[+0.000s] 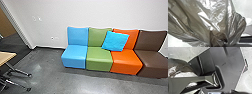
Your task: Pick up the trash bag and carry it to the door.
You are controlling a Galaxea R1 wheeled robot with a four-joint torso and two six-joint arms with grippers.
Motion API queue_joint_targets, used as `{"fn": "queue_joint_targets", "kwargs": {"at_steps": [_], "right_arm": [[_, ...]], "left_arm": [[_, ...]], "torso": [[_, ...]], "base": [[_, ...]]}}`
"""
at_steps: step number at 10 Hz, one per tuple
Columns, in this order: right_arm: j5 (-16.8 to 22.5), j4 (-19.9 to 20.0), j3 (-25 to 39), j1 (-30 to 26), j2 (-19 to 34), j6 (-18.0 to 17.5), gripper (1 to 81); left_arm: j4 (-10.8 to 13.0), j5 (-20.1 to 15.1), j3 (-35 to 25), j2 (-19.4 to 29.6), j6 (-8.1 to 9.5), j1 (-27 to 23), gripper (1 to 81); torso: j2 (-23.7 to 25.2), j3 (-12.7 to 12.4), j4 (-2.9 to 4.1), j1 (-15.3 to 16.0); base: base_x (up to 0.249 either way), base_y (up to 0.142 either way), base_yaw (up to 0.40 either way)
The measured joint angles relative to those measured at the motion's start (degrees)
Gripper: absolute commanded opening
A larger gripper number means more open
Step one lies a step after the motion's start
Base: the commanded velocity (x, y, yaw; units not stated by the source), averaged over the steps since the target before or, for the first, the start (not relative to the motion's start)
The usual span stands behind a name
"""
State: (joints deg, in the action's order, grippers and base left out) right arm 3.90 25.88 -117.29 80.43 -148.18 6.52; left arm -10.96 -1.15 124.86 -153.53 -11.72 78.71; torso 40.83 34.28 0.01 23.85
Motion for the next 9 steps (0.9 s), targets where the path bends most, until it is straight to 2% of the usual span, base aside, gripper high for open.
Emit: {"fn": "queue_joint_targets", "kwargs": {"at_steps": [2, 4, 9], "right_arm": [[-0.11, -0.26, -3.13, 0.55, -1.90, 0.15, 81.1], [0.01, -0.45, -3.30, 1.68, -3.25, 0.55, 81.1], [0.15, -1.40, -8.51, 2.15, -6.18, 0.59, 81.1]], "left_arm": [[0.02, -0.06, 2.35, -2.01, -0.02, 0.63, 1.0], [0.02, -0.09, 3.34, -2.36, -0.05, 1.41, 1.0], [0.02, -0.37, 11.64, -6.81, -0.07, 2.27, 1.0]], "torso": [[-3.93, -2.86, 0.00, -2.62], [-7.95, -5.82, 0.00, -5.27], [-17.79, -13.07, 0.00, -11.76]], "base": [[0.000, 0.000, 0.000], [0.000, 0.000, 0.000], [0.000, 0.000, 0.000]]}}
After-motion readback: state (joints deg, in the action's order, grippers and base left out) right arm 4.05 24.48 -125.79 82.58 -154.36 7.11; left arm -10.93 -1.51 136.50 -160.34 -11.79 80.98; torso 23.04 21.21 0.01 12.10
